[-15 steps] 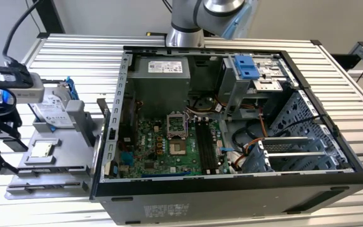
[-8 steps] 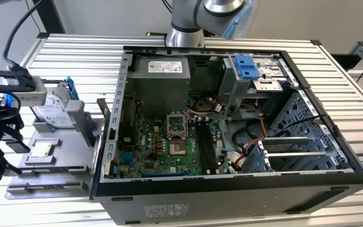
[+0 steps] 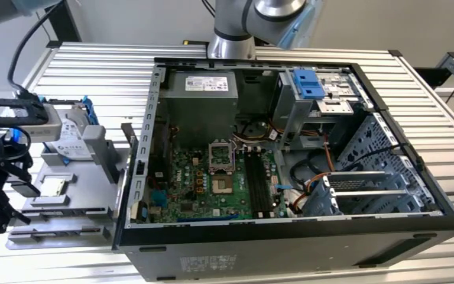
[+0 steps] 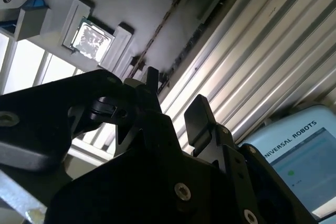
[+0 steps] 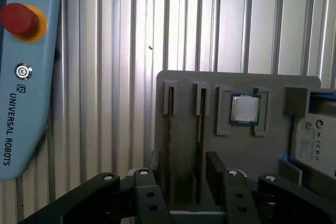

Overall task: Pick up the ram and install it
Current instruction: 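Pick up the ram and move it above insertion slot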

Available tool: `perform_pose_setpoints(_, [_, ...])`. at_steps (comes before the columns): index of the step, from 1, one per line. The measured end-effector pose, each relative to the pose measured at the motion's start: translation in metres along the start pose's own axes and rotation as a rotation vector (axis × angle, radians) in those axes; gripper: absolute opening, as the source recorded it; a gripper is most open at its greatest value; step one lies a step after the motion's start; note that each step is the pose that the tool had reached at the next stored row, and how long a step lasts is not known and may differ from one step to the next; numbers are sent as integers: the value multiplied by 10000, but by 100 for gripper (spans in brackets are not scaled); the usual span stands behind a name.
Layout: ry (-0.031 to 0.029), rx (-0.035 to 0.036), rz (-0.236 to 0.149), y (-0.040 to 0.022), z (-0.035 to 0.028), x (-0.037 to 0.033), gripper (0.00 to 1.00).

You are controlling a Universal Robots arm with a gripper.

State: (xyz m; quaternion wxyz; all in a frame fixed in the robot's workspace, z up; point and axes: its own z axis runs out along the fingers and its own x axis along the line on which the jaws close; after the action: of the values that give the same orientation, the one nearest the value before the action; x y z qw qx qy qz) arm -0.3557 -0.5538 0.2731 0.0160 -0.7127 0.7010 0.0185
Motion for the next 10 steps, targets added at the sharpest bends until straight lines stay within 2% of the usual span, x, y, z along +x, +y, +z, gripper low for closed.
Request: perform_pose_setpoints(10, [1,-1,0,7,215,78,100])
